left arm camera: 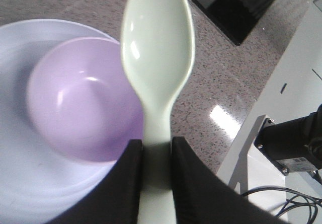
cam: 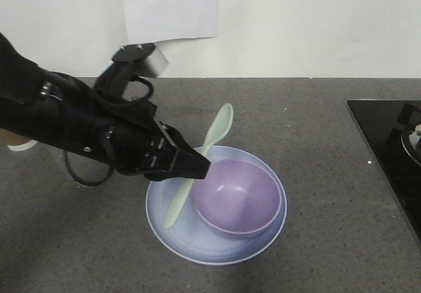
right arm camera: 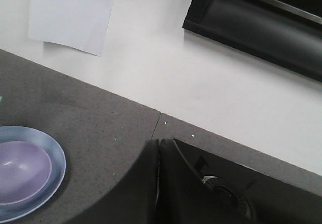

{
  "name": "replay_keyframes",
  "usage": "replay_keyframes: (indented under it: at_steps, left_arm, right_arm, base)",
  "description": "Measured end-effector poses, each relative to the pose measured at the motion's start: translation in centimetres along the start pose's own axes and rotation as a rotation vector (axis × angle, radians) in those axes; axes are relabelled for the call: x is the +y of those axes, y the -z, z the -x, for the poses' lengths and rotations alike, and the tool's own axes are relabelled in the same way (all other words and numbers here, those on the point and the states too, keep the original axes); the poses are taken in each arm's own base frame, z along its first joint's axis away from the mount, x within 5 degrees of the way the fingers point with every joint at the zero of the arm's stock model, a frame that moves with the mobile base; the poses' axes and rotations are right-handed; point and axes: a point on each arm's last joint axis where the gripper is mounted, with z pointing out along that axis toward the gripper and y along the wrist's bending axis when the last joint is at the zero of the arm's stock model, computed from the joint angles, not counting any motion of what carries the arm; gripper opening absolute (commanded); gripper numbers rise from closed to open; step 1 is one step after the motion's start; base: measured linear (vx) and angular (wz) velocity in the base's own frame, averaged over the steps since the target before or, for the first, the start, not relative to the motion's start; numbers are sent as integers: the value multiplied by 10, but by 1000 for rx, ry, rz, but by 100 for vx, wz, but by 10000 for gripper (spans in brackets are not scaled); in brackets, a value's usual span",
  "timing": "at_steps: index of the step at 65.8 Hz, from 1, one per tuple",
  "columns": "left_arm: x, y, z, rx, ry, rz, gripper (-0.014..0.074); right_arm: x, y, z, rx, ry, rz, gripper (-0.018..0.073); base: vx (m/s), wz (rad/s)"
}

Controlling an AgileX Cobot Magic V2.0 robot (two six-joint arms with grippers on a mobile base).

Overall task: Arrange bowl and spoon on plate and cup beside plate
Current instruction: 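Move the left gripper with the spoon over the bowl, then lower the spoon into the bowl and open the left gripper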

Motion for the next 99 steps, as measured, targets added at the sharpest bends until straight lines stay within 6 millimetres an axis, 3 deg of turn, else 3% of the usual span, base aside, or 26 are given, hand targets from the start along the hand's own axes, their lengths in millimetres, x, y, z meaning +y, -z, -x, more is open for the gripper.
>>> replay_keyframes:
  at_steps: [14,24,66,99]
  left_arm:
    - [7,-41,-2,80,85,0,-7]
    - [14,-53,-3,108,137,8,-7]
    - [17,-55,1,63,144,26,16]
    - [18,-55,4,31,144,37,148]
  right_arm:
    - [1,0,-2,26,-5,13,-5]
    - [2,0,-2,26,-7,19,-5]
    - [3,0,-2,24,-36,28,-5]
    - [3,0,-2,25,-37,28,-5]
  base:
    - [0,0]
    - [0,0]
    - [0,0]
    - [0,0]
